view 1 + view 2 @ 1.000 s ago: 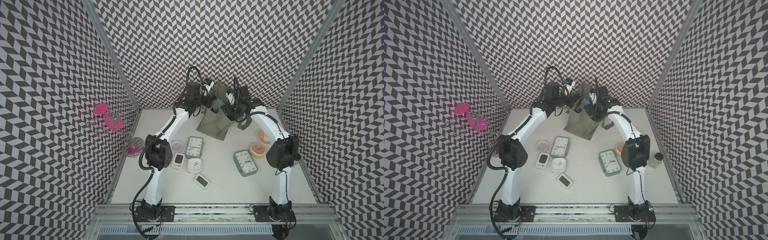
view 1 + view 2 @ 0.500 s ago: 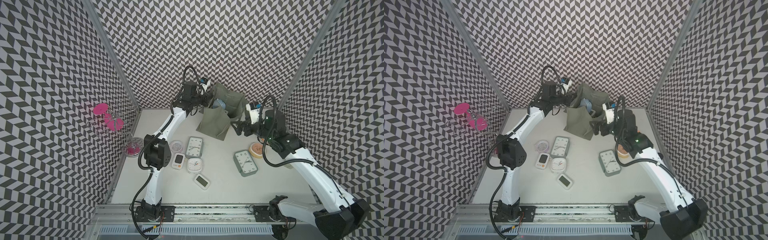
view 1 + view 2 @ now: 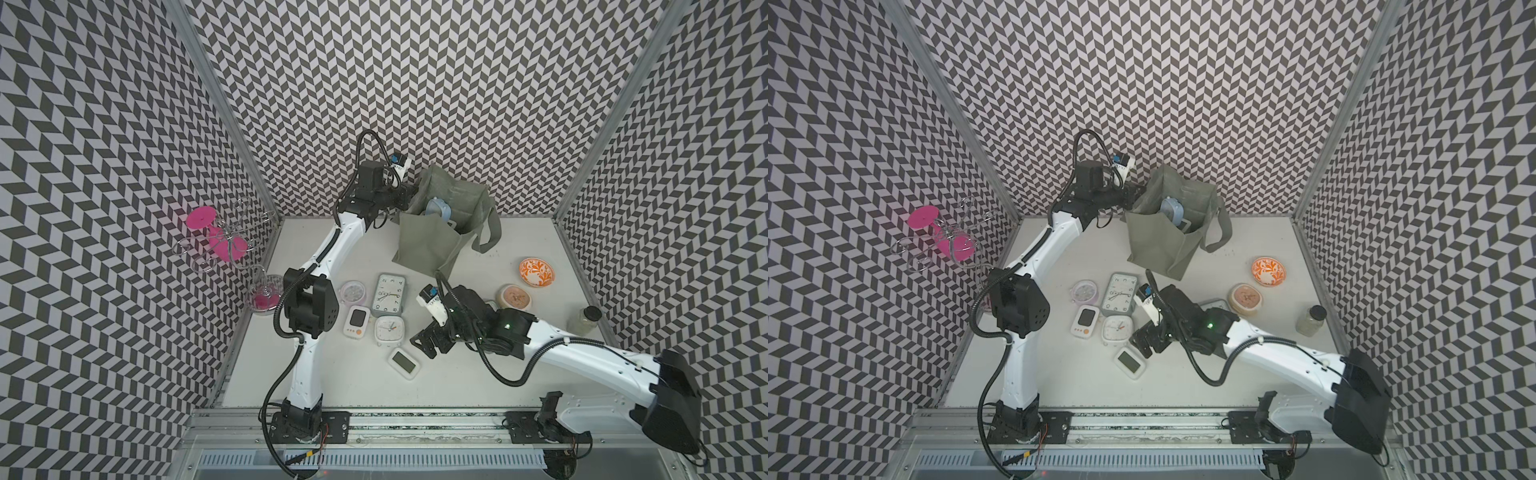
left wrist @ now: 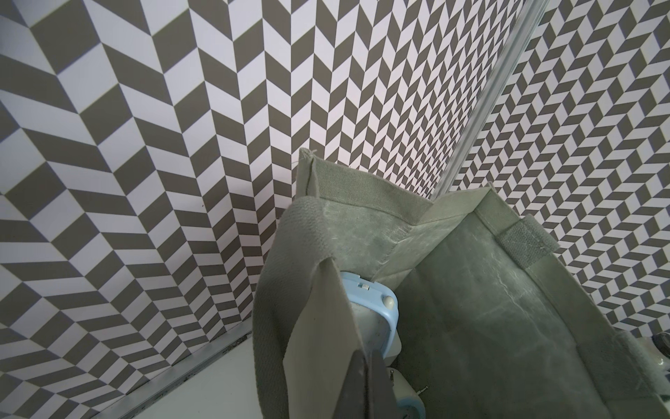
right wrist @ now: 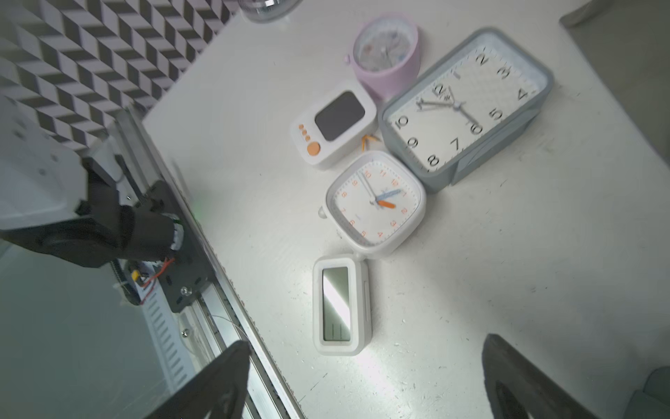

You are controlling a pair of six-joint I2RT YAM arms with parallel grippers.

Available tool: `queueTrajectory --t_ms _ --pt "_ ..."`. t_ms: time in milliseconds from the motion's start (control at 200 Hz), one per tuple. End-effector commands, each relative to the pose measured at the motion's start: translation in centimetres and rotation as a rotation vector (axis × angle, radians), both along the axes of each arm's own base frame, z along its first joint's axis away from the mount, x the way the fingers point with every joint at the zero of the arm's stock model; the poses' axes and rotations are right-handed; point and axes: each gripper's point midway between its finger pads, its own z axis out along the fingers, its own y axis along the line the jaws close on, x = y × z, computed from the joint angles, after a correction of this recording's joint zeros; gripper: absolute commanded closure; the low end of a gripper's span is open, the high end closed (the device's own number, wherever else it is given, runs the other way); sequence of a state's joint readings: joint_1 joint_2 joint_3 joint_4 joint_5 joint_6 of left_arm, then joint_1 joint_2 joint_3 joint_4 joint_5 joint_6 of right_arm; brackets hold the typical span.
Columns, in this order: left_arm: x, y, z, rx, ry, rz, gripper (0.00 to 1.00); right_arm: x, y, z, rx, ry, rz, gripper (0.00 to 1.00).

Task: Put the alarm clock into the canvas bag
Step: Pick up the alarm from the center of the board.

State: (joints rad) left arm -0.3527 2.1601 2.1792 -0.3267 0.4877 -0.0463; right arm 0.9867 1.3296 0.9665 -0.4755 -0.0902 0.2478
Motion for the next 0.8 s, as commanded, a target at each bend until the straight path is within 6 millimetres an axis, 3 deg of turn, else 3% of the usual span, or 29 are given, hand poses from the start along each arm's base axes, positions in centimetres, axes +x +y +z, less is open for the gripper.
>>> queueTrajectory --t_ms 0,145,436,796 --pt "-0.1 -0.4 2.0 -0.026 -0.052 -0.022 1.00 -0.4 1.1 -1.9 -0.078 0.019 0.009 0.09" --pt "0.0 -0.4 2.0 -0.027 -0.051 -0.022 1.00 -1.9 2.7 -4.7 -0.140 0.060 0.079 0.14" --pt "-0.1 -0.4 2.1 -0.030 -0.052 -0.024 1.00 -4.7 4.9 -7.9 -0.191 0.116 0.189 0.13" --pt "-0.4 -0.9 2.3 -0.037 -0.054 -0.042 1.00 -4.6 5.1 -11.6 -0.343 0.090 0.159 0.25"
